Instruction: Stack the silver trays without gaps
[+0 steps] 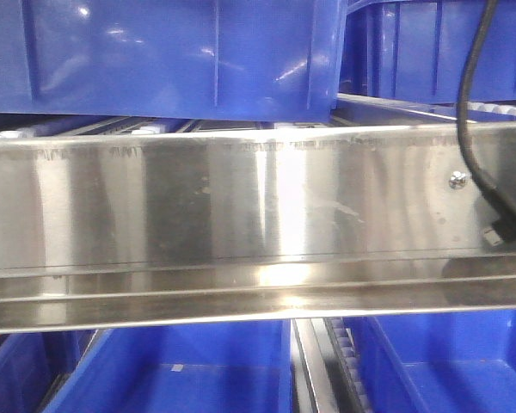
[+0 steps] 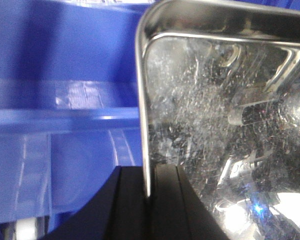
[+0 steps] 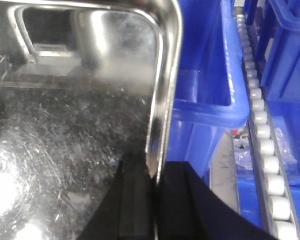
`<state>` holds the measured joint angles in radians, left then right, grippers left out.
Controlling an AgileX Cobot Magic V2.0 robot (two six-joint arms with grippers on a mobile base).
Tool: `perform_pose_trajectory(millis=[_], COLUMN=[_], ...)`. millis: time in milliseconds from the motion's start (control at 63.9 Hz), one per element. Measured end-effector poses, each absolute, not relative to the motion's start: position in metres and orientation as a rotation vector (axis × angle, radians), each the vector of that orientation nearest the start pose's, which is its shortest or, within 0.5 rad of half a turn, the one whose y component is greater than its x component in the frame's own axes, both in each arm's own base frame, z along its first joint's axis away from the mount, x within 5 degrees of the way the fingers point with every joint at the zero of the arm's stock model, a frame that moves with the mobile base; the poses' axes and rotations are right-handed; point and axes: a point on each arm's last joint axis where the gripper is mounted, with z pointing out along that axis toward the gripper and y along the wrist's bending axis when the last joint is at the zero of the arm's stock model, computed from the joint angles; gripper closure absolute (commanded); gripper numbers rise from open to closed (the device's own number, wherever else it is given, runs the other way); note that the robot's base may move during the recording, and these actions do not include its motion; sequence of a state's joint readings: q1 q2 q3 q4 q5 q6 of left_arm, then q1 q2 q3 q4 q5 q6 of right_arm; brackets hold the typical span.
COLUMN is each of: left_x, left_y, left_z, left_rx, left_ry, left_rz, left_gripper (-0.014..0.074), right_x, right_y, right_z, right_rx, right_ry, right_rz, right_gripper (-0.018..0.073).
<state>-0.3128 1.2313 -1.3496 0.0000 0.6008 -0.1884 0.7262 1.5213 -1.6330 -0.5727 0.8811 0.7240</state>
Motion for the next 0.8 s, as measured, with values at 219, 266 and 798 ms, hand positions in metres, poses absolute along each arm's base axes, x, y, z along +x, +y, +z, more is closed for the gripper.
perform_pose_trajectory(millis=[219,266,798], left_x=[0.2543,0.2543,0.2544], left_y=[-0.0815,-0.0813,-0.0808], left_z=[0.4393,0.4393,0.4401], left_rx=[0.129,0.131,0.135], left_ry=[1.982,1.982,1.978], left_rz=[-0.312,-0.307,-0.297], left_gripper=[0.0614,0.0614,0.0614], right_x=[0.2756,0.2758,0.2764], right_y=[0.194,0.1943,0.1949], right_z=[0.4321,0.4326,0.4339], right_rx=[-0.172,-0.174,-0.182], right_ry=[2.096,2.09,2.073], right_rz=[0.171,0.172,0.176], right_gripper=[0.0634,0.0634,0.0634])
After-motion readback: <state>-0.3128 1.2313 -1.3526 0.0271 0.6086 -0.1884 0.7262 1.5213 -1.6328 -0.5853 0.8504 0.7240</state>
